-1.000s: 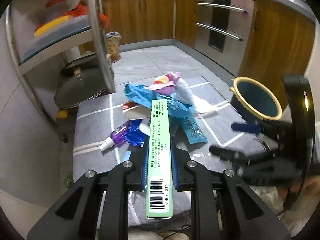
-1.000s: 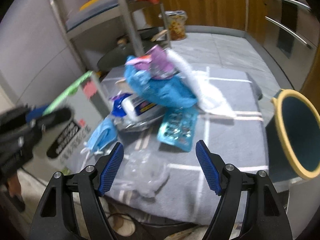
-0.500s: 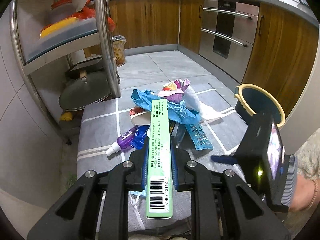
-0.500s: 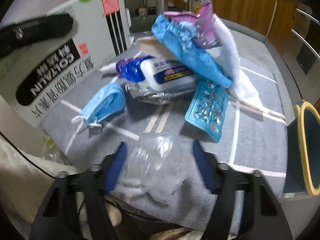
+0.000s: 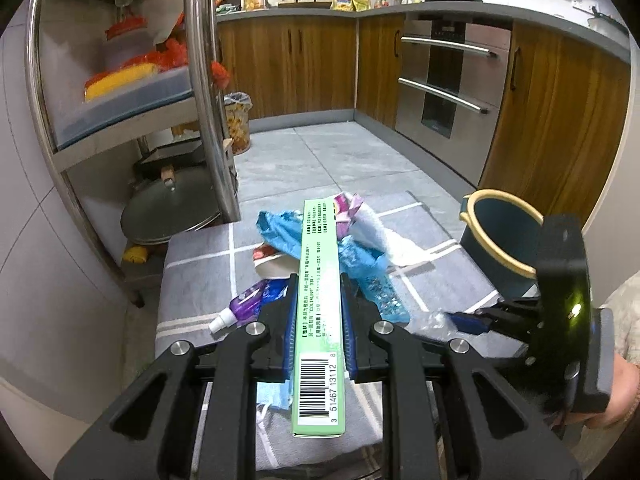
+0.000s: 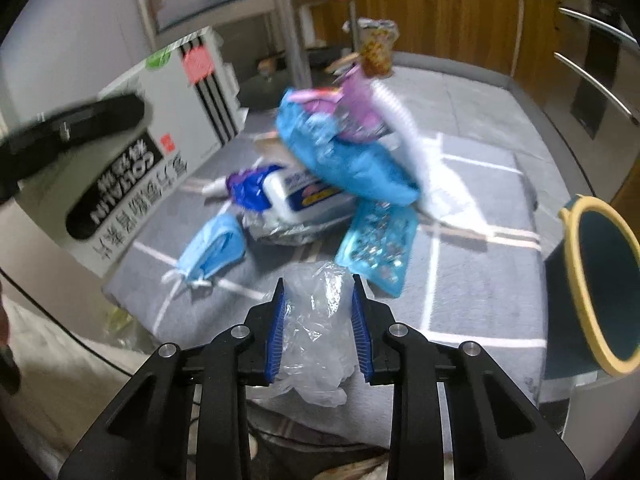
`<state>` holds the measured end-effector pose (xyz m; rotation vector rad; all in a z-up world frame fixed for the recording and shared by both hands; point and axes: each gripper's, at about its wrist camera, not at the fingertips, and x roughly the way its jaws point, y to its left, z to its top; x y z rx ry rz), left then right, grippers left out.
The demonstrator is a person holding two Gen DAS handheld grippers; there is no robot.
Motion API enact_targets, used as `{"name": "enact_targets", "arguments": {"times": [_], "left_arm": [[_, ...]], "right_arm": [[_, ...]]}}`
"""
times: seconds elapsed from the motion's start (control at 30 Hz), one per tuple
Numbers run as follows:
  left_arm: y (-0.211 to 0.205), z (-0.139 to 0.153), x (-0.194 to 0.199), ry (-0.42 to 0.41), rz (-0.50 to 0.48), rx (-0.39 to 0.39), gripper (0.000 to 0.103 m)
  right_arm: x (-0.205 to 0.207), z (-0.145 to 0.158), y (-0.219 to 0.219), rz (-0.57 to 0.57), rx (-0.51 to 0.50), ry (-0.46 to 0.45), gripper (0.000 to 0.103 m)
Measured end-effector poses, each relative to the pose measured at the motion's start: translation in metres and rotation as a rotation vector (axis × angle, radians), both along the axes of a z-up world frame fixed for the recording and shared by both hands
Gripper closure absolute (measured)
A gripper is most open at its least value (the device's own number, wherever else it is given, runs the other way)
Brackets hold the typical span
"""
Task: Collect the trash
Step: 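Carry the clear bag over the bin with the right gripper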
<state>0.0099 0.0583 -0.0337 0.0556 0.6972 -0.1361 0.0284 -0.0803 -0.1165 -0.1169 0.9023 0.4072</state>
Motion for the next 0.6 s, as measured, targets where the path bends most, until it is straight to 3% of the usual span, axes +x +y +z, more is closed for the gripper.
{"name": "enact_targets", "arguments": {"times": [0.6], "left_arm": [[-0.061, 0.03, -0.001, -0.066, -0.099, 0.01, 0.085]], "right_arm": [[0.0, 0.07, -0.117, -0.301, 0.106, -0.145, 0.072]]}}
